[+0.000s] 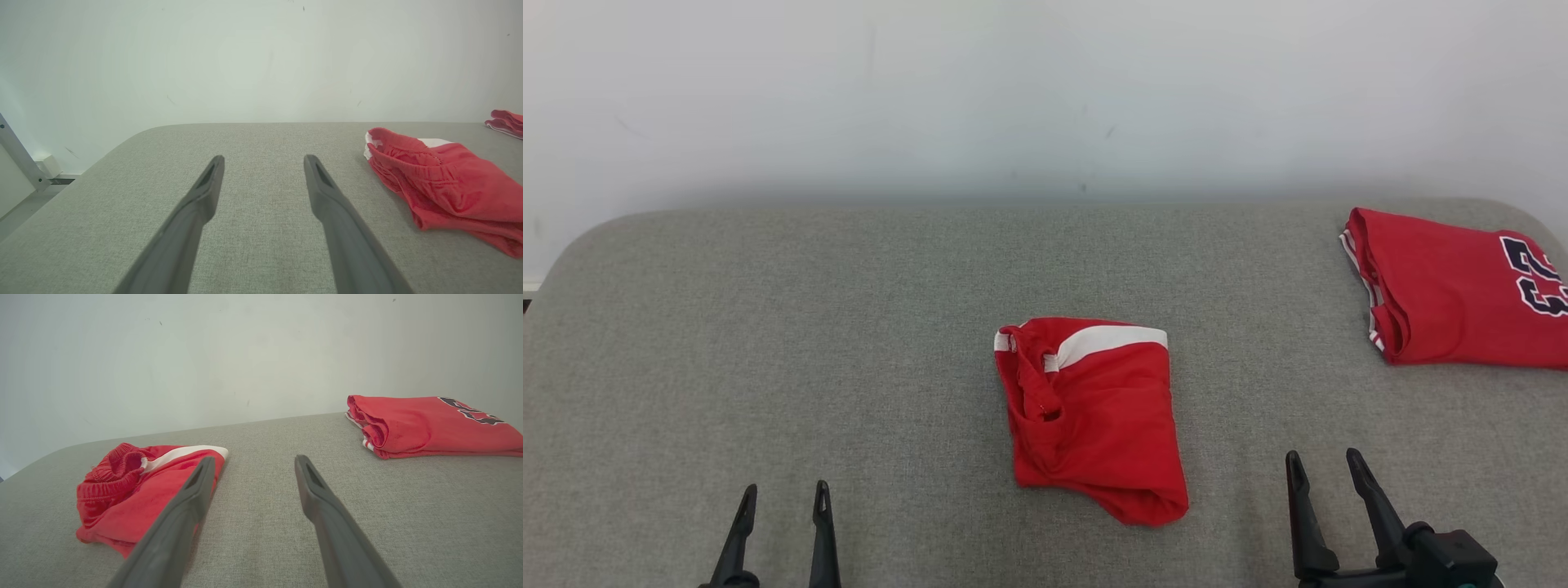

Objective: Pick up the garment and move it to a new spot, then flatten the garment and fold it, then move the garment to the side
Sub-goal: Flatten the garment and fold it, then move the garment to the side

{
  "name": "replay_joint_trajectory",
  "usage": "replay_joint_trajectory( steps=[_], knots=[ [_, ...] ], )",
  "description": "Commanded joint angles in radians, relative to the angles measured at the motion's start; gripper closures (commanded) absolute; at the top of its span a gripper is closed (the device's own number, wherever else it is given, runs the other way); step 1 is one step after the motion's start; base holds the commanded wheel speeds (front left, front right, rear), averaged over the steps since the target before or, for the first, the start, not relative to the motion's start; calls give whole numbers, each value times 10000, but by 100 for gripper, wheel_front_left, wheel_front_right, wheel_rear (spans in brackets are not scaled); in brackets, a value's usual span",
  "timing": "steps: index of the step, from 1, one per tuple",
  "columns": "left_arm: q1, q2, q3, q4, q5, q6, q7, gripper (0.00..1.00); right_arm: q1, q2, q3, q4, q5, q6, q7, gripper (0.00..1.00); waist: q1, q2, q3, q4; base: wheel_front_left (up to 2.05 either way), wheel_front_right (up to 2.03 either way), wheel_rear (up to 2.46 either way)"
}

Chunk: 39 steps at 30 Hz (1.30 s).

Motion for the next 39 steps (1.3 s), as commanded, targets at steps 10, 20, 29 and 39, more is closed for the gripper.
replay_joint_trajectory(
  steps=[10, 20, 29, 39],
  knots=[
    [130, -11, 18, 93, 27, -28, -19, 0, 143, 28, -27, 101, 22, -30, -5, 0, 0, 0, -45, 27, 0, 0, 0],
    [166, -11, 40, 150, 22, -13, -19, 0, 115, 28, 17, 143, -7, -30, -5, 0, 0, 0, -76, 69, 0, 0, 0],
    [105, -11, -27, 198, 12, 25, -19, 0, 62, 28, -9, 166, -53, -30, -5, 0, 0, 0, -121, 142, 0, 0, 0],
    [17, -11, -131, 229, -59, 25, -19, 0, -735, 29, 310, 633, -327, -30, -5, 0, 0, 0, -52, 417, 0, 0, 0]
  ],
)
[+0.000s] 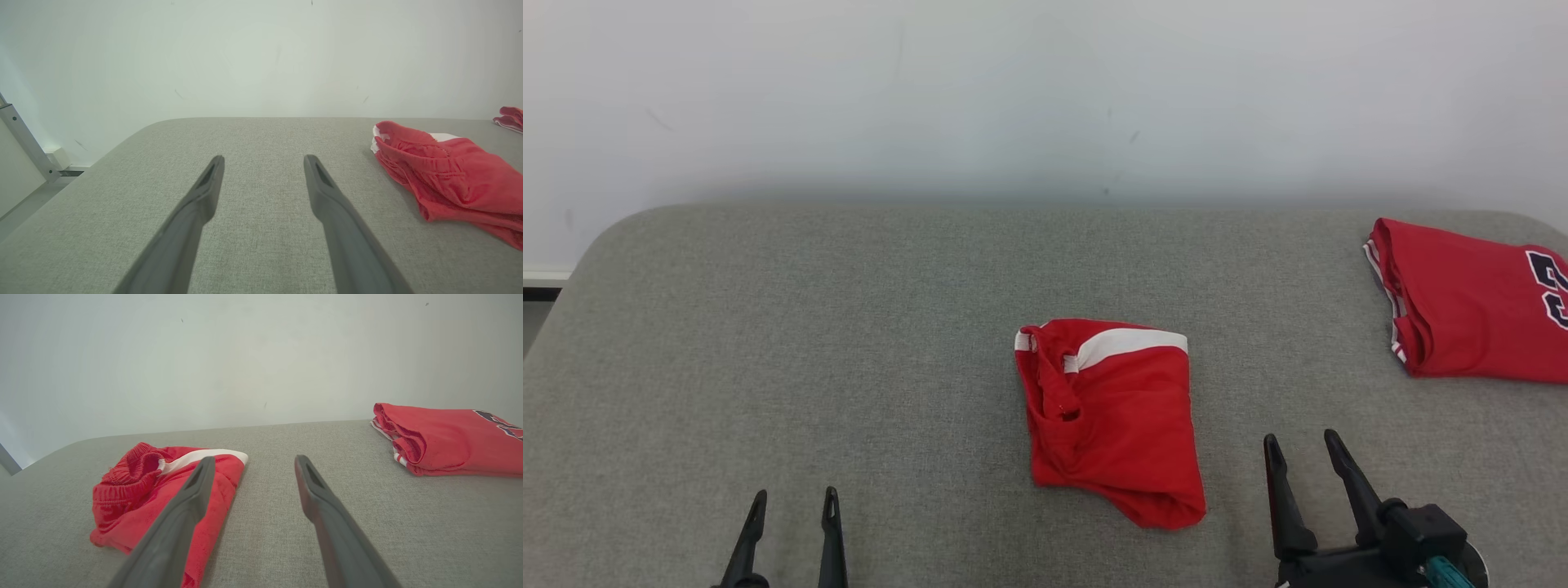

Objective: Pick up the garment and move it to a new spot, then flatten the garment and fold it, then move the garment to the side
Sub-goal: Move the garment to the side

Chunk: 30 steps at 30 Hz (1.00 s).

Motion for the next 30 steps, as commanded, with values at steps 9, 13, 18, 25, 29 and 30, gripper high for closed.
replay_joint_trajectory(
  steps=[9, 13, 18, 25, 29, 30],
  knots=[
    [-282, -13, -246, 98, -155, 24, -19, 0, -2043, -53, 383, 2075, -221, -30, -3, 0, 0, 0, 304, 564, 0, 0, 0],
    [-553, -13, -597, 150, -218, 91, -19, 0, -3939, -246, 308, 5000, -226, -30, 203, 0, 0, 0, 698, 1115, 0, 0, 0],
    [-625, -13, -654, 187, -248, 146, -19, 0, -4867, -262, 246, 6674, 12, -30, 643, 0, 0, 0, 827, 1323, 0, 0, 0],
    [-598, -11, -664, 298, -286, 185, -19, 0, -5376, -180, 560, 8334, 622, -30, 1201, 0, 0, 0, 744, 1387, 0, 0, 0],
    [-574, -10, -663, 305, -323, 235, -19, 0, -5402, -76, 766, 8836, 1000, -30, 1357, 22, 0, 0, 657, 1314, 0, 0, 0],
    [-576, -11, -681, 305, -337, 239, -19, 0, -5402, -42, 842, 8880, 1211, -30, 1398, 76, 0, 0, 642, 1298, 0, 0, 0]
  ],
)
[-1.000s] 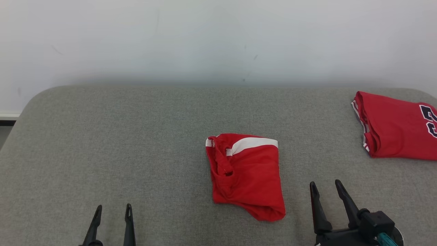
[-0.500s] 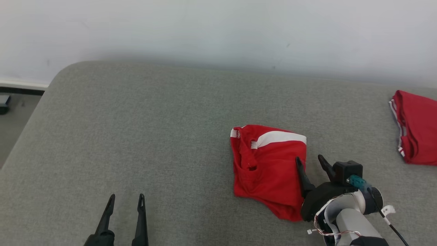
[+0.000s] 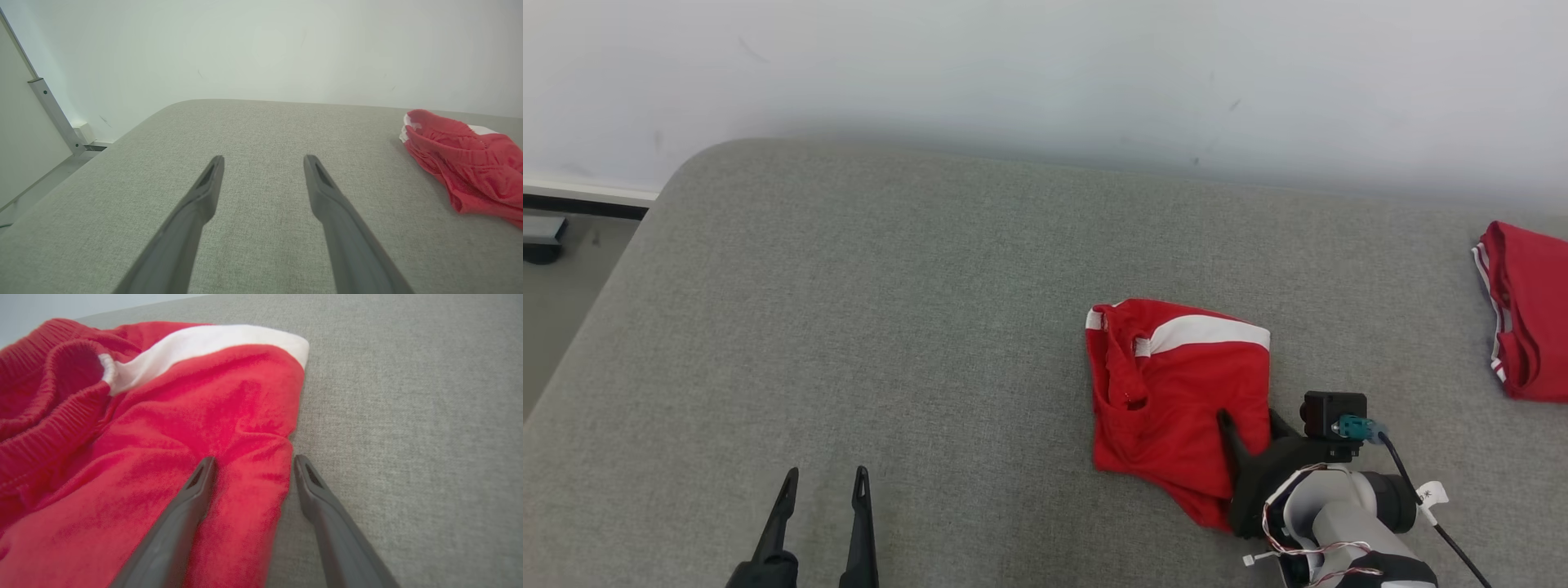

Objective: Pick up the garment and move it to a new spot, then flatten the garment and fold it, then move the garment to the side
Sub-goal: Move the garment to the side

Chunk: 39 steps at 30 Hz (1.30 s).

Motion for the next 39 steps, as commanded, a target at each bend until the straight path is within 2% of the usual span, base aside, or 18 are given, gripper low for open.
replay_joint_trajectory(
  steps=[1, 4, 14, 21, 28, 39],
  knots=[
    [-49, -13, -20, 4, -53, 49, -19, 0, 125, 119, 153, 162, 353, -30, 110, 100, 0, 0, -38, -48, 0, 0, 0],
    [-67, -10, -42, -28, -64, 62, -19, 0, -57, 75, 490, 188, 535, -30, 16, 100, 0, 0, -10, -126, 0, 0, 0],
    [-228, -11, 12, -140, -37, 7, -18, 0, -949, -1075, 1448, -189, 905, -30, -86, 100, 0, 0, 466, -551, 0, 0, 0],
    [-580, -11, -41, -158, 10, -87, -19, 0, -1742, -2429, 2734, -1015, 1329, -30, 484, 100, 0, 0, 972, -1042, 0, 0, 0],
    [-1136, -10, -103, -309, 194, -278, -19, 0, -2693, -4113, 3975, -2133, 1939, -30, 1337, 100, 0, 0, 1779, -1482, 0, 0, 0],
    [-1854, 18, -148, -500, 587, -615, -18, 0, -3899, -6077, 4778, -3368, 2819, -30, 2225, 100, 0, 0, 2831, -2029, 0, 0, 0]
  ],
)
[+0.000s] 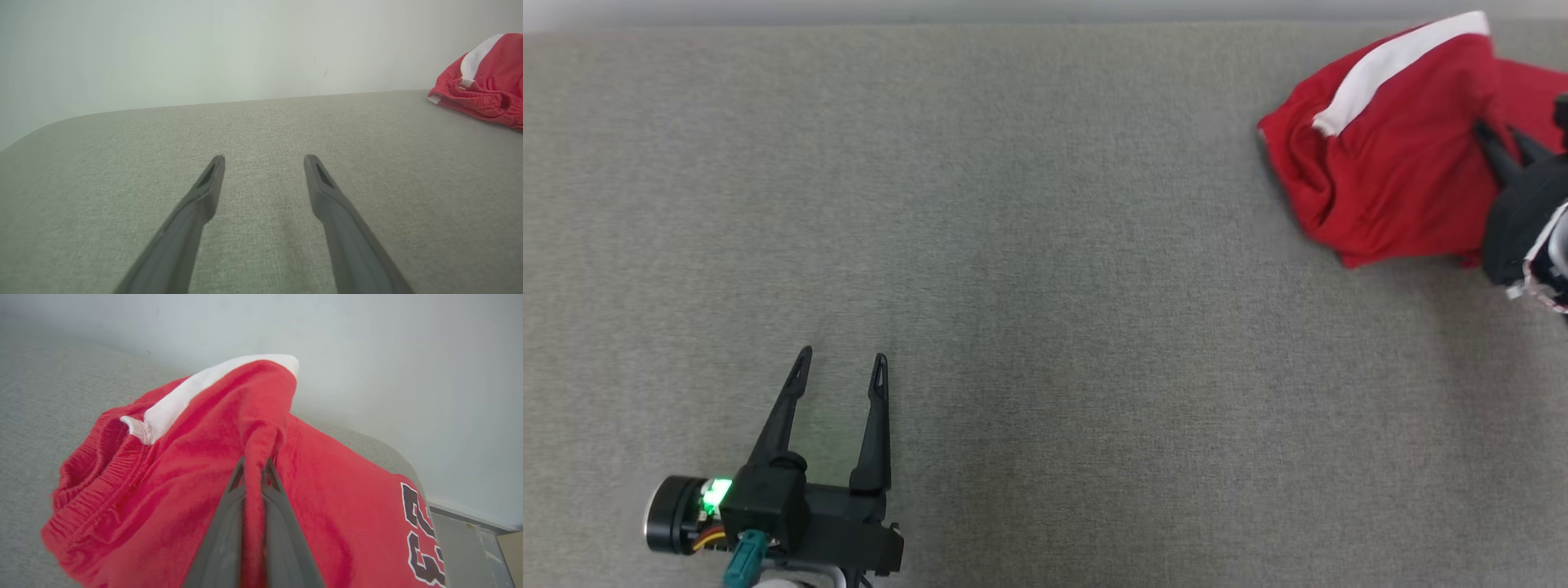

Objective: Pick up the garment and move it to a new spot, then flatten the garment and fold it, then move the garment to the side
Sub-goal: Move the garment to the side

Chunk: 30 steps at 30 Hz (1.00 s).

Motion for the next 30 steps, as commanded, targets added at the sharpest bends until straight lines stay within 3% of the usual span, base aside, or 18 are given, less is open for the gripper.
replay_joint_trajectory(
  steps=[1, 17, 22, 30],
  knots=[
    [-137, 27, 4, -69, 66, -32, -18, 0, -235, -192, 25, -97, 48, -30, 40, 100, -2, -1, 366, -286, 0, 0, 0],
    [-443, 348, -100, -1381, 346, -190, -19, 0, -1432, -2217, 317, -410, 467, -30, 1027, 100, -2, -1, 1320, -880, 0, 0, 0],
    [-453, 409, -98, -1692, 358, -145, -19, 0, -1739, -2597, 591, -331, 106, -30, 1017, 100, -2, -1, 1524, -1005, 0, 0, 0],
    [-587, 562, -133, -2082, 387, -102, -18, 0, -2063, -2619, 660, 282, -130, -30, 760, 100, -2, -1, 1937, -1116, 0, 0, 0]
  ],
)
